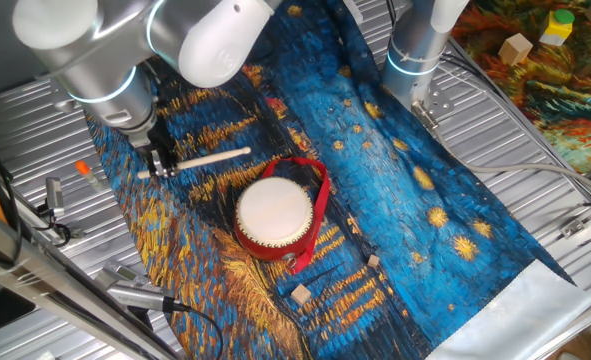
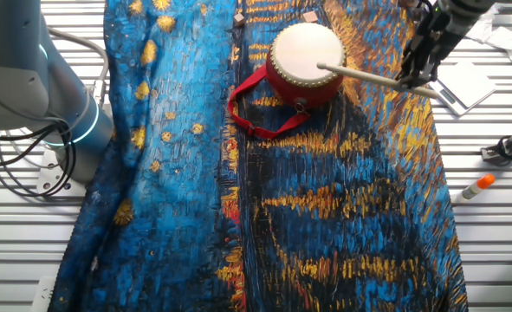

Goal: Play the drum

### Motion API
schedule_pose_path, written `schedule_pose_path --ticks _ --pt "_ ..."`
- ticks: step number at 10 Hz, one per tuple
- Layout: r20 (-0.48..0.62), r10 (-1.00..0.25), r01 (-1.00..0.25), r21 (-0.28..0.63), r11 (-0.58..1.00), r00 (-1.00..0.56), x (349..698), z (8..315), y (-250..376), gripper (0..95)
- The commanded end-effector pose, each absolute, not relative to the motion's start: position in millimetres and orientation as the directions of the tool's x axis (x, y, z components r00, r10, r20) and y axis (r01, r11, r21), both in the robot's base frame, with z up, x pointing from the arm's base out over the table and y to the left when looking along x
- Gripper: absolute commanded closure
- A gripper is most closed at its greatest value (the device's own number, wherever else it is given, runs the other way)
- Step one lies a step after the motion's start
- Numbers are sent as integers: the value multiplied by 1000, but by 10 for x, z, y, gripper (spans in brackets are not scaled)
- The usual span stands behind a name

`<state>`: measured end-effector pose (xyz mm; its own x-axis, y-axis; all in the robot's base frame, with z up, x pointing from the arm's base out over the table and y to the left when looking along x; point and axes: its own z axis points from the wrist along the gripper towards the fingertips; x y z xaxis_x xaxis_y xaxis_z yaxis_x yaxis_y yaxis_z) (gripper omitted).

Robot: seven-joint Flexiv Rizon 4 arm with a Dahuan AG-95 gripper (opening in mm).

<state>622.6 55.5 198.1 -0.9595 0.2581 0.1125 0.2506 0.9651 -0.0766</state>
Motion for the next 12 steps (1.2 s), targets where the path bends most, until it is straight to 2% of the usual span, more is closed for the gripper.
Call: schedule_pose_path --ticks 1,12 --pt "112 259 251 -76 965 -959 6214 1990 583 950" --pt "112 251 244 -73 967 -961 6125 2021 816 950"
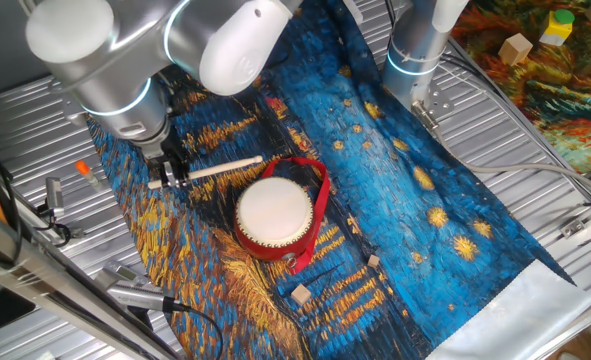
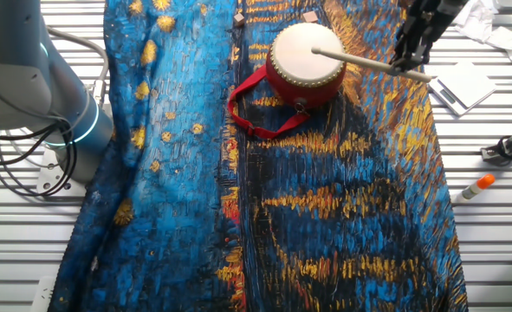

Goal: Play the drum

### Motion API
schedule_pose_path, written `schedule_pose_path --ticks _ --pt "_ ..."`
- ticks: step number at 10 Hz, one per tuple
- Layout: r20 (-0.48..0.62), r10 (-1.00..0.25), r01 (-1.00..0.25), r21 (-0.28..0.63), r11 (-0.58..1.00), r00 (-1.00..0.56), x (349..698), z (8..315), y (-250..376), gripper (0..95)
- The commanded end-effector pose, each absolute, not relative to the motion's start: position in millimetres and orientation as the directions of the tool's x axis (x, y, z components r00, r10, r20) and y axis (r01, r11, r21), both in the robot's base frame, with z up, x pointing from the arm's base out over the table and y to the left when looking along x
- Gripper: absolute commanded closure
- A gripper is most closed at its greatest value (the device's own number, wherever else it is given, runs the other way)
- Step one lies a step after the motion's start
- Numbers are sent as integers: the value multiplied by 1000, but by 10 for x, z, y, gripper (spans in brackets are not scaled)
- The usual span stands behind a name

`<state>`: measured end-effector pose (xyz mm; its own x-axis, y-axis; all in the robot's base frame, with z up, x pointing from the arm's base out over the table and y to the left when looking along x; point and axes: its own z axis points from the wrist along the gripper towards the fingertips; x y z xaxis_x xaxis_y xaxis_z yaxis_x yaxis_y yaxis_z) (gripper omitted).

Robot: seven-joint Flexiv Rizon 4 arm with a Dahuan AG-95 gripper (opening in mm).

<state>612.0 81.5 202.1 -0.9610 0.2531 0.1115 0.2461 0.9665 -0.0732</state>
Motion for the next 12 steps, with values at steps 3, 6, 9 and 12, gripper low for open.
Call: schedule_pose_path --ticks 3,6,9,12 --pt "114 251 244 -74 967 -961 6121 2020 812 950" --pt "113 254 246 -78 966 -961 6117 2017 803 950" --pt "115 220 212 -78 974 -969 6115 2016 800 950" --pt "125 207 199 -76 977 -970 6109 2010 785 950"
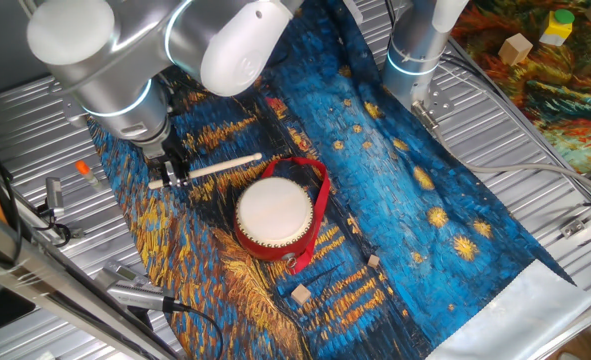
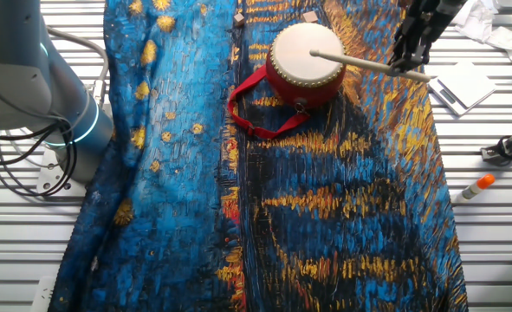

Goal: Play the drum

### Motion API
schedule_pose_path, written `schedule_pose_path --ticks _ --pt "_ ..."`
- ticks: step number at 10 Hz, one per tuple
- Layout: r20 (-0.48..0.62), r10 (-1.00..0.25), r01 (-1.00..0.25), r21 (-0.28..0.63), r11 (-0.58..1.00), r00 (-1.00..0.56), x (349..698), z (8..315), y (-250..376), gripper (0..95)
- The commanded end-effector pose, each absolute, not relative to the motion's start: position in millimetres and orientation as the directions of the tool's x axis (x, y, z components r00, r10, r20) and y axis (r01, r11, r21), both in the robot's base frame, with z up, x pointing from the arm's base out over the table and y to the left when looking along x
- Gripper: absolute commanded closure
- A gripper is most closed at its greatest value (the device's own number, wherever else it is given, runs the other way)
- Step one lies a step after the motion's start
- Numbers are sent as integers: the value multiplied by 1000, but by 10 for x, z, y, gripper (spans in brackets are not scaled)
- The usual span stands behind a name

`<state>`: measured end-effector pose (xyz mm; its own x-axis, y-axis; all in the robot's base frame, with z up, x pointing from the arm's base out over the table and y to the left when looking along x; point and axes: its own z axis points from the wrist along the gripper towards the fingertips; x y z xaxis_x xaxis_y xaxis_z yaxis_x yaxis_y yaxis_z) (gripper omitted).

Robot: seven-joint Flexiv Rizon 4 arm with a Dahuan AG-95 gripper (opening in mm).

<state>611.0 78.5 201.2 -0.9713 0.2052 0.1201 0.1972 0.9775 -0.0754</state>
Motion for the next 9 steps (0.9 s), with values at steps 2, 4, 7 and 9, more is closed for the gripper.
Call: schedule_pose_path --ticks 2,4,7,9 --pt "131 193 185 -74 980 -972 6098 1998 752 950" --pt "139 199 189 -77 979 -970 6098 1998 752 950" --pt "148 185 166 -131 977 -971 6098 1998 752 950" --pt "111 116 113 -36 993 -987 6098 1998 752 950"
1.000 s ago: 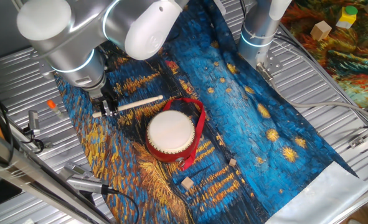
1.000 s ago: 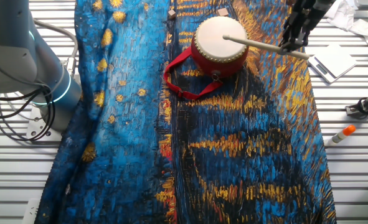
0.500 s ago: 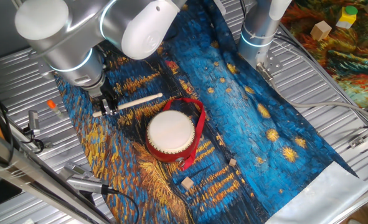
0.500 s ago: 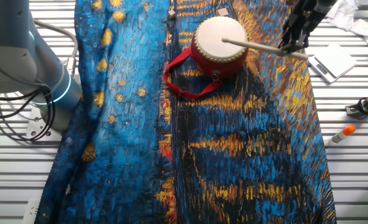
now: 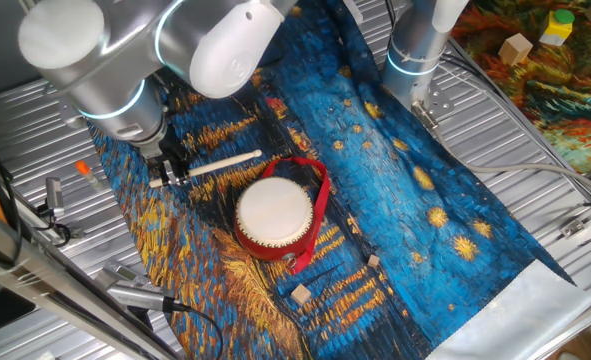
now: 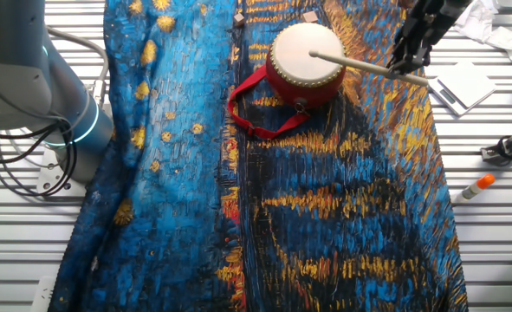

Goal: Play the drum

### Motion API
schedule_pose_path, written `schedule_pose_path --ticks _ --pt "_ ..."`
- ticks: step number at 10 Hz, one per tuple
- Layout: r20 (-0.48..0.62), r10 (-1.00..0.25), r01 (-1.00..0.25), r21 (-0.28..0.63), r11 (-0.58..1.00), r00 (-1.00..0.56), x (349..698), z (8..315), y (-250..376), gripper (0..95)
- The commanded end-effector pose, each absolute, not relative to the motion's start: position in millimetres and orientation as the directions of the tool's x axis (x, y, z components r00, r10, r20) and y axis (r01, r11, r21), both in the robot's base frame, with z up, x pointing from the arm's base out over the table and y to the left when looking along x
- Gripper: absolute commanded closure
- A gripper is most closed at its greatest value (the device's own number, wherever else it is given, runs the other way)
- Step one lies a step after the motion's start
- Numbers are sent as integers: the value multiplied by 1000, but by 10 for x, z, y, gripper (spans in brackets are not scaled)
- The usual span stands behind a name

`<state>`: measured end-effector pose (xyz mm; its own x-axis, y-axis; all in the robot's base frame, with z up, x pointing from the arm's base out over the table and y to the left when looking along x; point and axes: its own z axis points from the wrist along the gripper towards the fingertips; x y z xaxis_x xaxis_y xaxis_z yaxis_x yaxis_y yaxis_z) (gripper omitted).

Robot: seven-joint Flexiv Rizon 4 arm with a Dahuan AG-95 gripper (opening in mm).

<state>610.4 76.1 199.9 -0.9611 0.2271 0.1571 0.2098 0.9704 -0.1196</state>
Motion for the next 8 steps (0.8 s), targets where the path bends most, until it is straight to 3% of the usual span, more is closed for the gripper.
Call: schedule_pose_path --ticks 1,8 --pt "115 79 77 -24 997 -990 6098 1998 752 950" --pt "141 -25 -31 -39 999 -990 6098 1998 752 950"
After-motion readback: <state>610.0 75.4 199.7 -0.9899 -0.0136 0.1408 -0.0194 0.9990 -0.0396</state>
